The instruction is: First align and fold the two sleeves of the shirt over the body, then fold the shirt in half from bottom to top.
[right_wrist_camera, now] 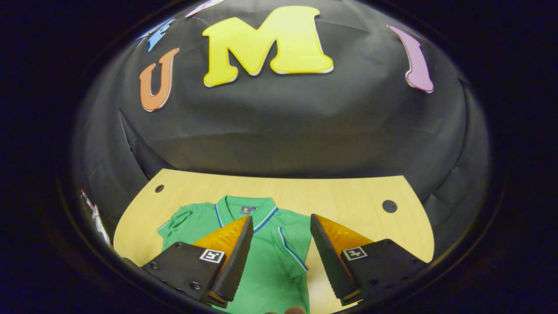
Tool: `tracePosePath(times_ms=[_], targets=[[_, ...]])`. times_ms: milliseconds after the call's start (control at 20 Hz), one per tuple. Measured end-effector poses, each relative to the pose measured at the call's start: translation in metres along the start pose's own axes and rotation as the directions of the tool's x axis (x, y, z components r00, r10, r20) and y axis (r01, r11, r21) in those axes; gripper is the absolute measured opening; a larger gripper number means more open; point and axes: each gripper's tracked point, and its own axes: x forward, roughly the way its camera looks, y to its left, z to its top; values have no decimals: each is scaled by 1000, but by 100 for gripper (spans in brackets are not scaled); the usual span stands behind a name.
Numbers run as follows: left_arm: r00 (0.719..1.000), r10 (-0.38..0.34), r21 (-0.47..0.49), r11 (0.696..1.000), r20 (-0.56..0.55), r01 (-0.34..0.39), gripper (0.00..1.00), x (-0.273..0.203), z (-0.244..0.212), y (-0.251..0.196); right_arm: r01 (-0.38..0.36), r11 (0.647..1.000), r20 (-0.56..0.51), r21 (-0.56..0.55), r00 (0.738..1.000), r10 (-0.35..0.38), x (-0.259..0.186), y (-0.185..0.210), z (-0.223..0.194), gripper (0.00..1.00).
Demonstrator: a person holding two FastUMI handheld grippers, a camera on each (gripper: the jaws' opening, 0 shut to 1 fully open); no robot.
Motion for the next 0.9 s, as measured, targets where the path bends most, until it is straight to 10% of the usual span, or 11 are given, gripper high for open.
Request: tracePosePath(times_ms=[450,900], targets=[[987,-145,-71,988,-70,140,98,85,-47,30,10,999,118,51,993,-16,-161,23,9,86],[959,-230,-112,971,-166,213,98,205,-104,45,19,999,122,38,992,-24,-207,55,-4,90]])
